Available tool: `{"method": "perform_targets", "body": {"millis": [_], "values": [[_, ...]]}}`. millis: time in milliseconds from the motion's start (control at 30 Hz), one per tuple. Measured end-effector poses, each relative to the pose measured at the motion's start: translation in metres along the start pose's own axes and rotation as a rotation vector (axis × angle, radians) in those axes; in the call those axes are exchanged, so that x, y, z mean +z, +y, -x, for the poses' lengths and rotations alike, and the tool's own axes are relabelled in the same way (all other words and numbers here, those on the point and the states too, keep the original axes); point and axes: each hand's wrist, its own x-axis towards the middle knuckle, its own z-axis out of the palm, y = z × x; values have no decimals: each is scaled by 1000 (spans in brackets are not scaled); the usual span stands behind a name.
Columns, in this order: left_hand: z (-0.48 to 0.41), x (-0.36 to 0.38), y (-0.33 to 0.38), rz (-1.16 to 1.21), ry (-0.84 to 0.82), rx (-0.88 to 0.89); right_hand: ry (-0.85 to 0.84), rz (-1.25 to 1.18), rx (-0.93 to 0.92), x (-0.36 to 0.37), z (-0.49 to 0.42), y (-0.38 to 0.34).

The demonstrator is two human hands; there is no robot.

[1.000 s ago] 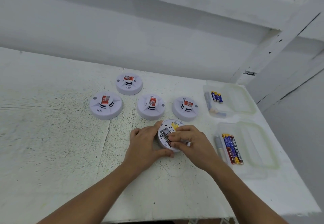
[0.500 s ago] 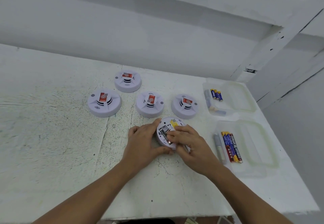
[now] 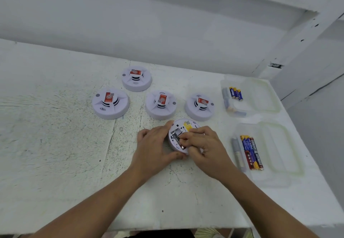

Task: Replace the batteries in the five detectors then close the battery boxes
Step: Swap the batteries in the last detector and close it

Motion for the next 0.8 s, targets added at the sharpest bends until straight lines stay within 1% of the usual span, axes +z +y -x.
{"method": "perform_targets", "body": {"millis": [67,167,233,300,333,367,433,467,500,533,567,600,633,667,733,800], "values": [[0,-1,1,4,-8,-5,-56,32,37,-7,-9,-7],[0,-3,2,-12,-22,-16,-238,82,104,-23,-28,-21],[-1,-4,5,-19,-39,-36,-358,-1,197,-41,-45,-28],[-2,-6,8,-3,-51,-62,-416,-118,285,-64,-63,-26],[-2,-5,8,8,-56,-75,-406,-195,319,-76,-72,-22],[-3,-5,8,15,-55,-80,-357,-276,346,-89,-81,-16],[-3,-3,5,14,-49,-80,-186,-402,413,-111,-99,2],[-3,-2,4,8,-48,-77,-93,-419,449,-121,-108,14],[-4,-2,5,5,-47,-78,-8,-396,482,-130,-117,27],[-4,-2,5,7,-46,-79,59,-320,517,-137,-125,42],[-3,-3,5,13,-45,-79,101,-206,552,-141,-131,56],[-3,-3,7,17,-41,-76,96,-64,589,-146,-137,69],[-3,-3,7,22,-39,-73,38,73,629,-148,-140,79],[-2,-3,8,29,-33,-70,-65,181,667,-150,-141,85],[-2,-3,9,45,-18,-68,-285,296,706,-150,-141,88],[-2,-4,10,51,-2,-64,-409,365,687,-147,-141,87]]}}
